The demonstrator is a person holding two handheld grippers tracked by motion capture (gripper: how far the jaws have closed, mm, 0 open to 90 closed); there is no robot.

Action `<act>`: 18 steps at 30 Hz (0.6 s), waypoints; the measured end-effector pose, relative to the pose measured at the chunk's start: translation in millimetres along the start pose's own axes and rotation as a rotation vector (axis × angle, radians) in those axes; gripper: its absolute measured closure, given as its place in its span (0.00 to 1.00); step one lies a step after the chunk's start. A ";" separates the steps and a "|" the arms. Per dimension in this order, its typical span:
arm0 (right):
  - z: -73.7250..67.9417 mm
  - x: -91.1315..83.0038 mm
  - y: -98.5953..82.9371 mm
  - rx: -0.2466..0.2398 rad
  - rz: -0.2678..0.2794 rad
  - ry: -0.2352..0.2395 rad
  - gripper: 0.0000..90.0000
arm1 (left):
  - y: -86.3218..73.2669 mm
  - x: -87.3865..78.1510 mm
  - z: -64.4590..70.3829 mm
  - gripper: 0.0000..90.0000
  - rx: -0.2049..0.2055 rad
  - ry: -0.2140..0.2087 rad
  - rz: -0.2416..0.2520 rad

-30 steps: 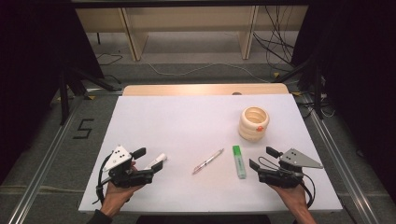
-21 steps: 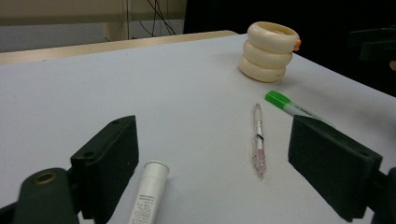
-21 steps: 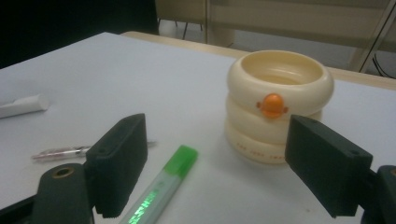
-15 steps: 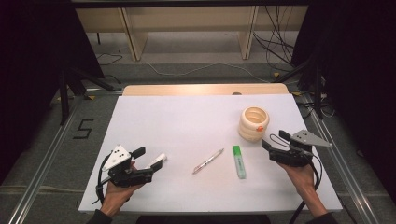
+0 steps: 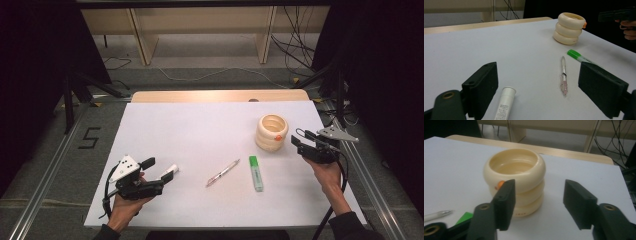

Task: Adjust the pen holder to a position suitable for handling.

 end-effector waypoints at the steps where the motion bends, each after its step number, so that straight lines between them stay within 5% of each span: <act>1: 3.4 3.5 -0.8 0.007 -0.010 -0.009 0.55 | 0.0 0.1 -0.1 0.18 0.001 0.001 -0.001; 9: 22.7 33.7 -13.4 0.058 -0.081 -0.050 0.88 | 0.2 0.0 0.0 0.18 0.001 -0.002 -0.001; 18: 27.2 53.8 -18.6 0.050 -0.115 -0.067 1.00 | 0.1 -0.3 -0.7 0.18 0.005 -0.001 -0.004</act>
Point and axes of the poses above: each handheld gripper's, and its own axes: x roughly forward along the jaws, y roughly out of its top, z roughly to its right, the point moved 10 cm from there along x, roughly forward along the jaws, and after that the axes turned 4 degrees about -y, right-handed, at the moved point
